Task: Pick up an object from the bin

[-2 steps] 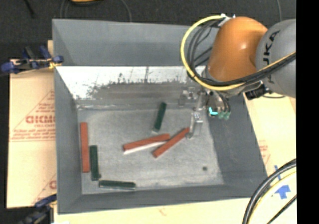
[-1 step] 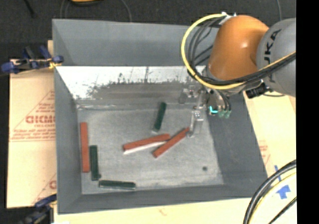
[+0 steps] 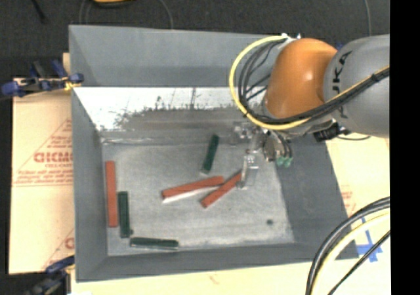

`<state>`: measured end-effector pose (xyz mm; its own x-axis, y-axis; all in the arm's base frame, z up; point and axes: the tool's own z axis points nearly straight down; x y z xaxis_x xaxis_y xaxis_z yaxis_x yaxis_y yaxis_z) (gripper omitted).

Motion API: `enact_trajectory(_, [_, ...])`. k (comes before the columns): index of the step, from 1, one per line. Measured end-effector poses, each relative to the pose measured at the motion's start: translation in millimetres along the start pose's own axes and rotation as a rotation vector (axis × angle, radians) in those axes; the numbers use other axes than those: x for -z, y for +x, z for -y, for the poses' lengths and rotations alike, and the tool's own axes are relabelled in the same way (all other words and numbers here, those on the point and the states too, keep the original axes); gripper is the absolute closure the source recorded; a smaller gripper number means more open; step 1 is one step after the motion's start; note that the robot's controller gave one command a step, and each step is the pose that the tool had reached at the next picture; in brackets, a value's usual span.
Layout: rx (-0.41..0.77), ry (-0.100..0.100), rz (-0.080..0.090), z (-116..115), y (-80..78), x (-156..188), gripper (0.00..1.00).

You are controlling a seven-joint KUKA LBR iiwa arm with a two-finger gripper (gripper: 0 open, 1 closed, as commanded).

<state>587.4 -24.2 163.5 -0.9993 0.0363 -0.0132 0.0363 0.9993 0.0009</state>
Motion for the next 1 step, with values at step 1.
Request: enact_trajectory(1, [-0.029, 0.000, -0.004, -26.9, -8.2, -61.7, 0.00])
